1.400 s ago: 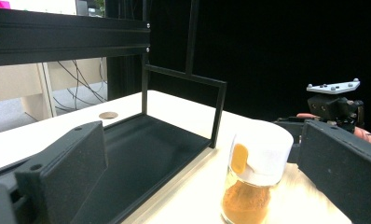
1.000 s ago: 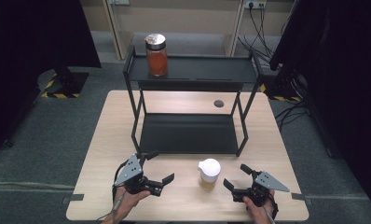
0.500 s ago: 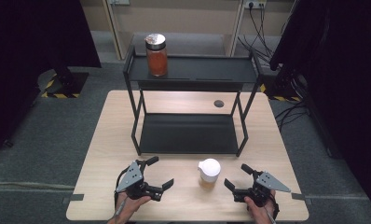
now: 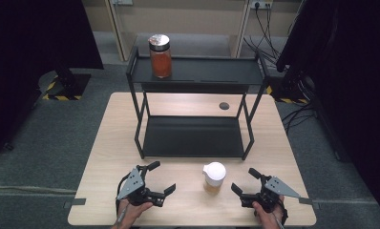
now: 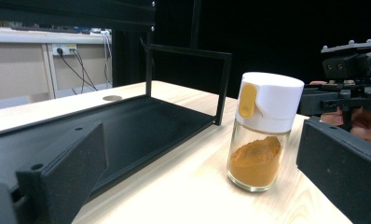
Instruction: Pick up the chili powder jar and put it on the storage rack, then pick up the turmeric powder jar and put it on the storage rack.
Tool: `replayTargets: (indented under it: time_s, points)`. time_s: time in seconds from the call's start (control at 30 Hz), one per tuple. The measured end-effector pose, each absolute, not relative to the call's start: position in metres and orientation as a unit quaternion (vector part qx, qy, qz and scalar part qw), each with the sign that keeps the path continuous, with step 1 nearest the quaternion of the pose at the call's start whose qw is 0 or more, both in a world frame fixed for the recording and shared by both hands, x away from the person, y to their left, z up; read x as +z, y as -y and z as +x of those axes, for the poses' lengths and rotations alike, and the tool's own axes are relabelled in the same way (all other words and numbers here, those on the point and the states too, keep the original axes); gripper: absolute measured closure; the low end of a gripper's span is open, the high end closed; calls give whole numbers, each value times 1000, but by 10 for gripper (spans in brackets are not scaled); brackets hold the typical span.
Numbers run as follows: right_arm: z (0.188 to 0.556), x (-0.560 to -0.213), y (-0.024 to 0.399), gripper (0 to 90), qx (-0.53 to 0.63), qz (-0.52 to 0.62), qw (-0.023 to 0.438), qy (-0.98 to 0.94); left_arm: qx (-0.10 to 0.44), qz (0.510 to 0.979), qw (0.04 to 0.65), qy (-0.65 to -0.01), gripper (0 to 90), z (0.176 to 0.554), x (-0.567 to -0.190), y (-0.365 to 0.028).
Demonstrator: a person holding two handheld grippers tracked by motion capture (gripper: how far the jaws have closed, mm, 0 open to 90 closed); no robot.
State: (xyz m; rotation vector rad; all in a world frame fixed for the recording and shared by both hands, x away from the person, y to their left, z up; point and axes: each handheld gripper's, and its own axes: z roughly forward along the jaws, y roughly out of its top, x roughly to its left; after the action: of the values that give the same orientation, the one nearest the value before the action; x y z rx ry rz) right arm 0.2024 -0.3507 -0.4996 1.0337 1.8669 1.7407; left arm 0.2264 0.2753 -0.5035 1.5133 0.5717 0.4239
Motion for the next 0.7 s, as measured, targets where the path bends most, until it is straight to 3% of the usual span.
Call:
replayTargets:
  time_s: [0.7]
  points:
    - [202,-498,349,5,617,358,192,-674,185,674,665,-263,12,227,-507,-275]
